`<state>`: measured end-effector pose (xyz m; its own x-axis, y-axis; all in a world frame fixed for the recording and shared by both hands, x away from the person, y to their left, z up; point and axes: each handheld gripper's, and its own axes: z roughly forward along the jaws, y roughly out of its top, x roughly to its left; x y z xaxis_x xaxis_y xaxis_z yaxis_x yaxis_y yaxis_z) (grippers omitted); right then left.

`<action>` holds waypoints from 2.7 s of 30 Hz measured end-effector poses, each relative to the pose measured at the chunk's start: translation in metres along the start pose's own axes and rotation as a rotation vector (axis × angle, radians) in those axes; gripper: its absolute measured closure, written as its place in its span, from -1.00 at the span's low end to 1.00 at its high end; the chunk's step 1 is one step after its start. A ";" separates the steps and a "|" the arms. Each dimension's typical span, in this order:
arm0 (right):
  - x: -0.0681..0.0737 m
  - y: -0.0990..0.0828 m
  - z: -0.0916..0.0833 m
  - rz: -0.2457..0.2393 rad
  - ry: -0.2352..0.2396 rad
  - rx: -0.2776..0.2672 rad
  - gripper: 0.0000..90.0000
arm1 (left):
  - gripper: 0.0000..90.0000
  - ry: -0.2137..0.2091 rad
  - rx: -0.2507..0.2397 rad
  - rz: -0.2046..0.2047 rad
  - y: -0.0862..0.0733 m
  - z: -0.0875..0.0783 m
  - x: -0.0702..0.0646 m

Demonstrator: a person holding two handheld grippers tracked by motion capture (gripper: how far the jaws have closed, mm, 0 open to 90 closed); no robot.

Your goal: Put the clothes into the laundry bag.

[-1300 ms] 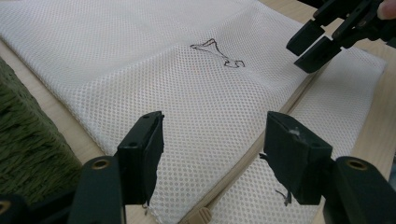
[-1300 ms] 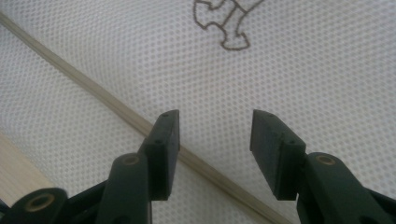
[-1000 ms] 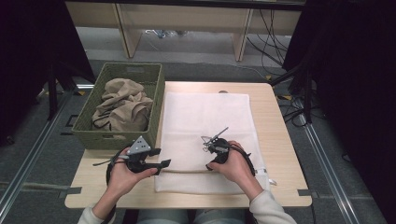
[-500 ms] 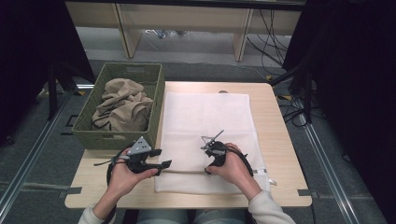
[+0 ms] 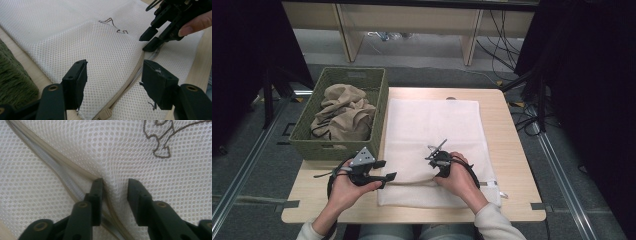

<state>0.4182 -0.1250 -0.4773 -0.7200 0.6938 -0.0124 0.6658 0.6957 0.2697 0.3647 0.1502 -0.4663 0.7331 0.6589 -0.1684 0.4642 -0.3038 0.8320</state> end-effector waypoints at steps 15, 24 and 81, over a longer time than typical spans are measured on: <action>-0.006 0.000 -0.001 0.044 0.003 -0.016 0.95 | -0.17 0.012 -0.015 0.006 0.001 -0.002 0.001; 0.000 0.006 -0.031 0.096 -0.030 -0.165 0.95 | -0.01 0.026 -0.157 0.022 0.009 -0.017 0.002; 0.000 0.023 -0.110 0.150 -0.227 -0.684 0.96 | -0.71 0.362 -0.280 0.026 0.058 -0.057 0.067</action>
<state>0.4119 -0.1299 -0.3649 -0.5235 0.8452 -0.1073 0.4297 0.3707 0.8233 0.4125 0.2160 -0.3990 0.4986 0.8668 0.0086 0.2590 -0.1584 0.9528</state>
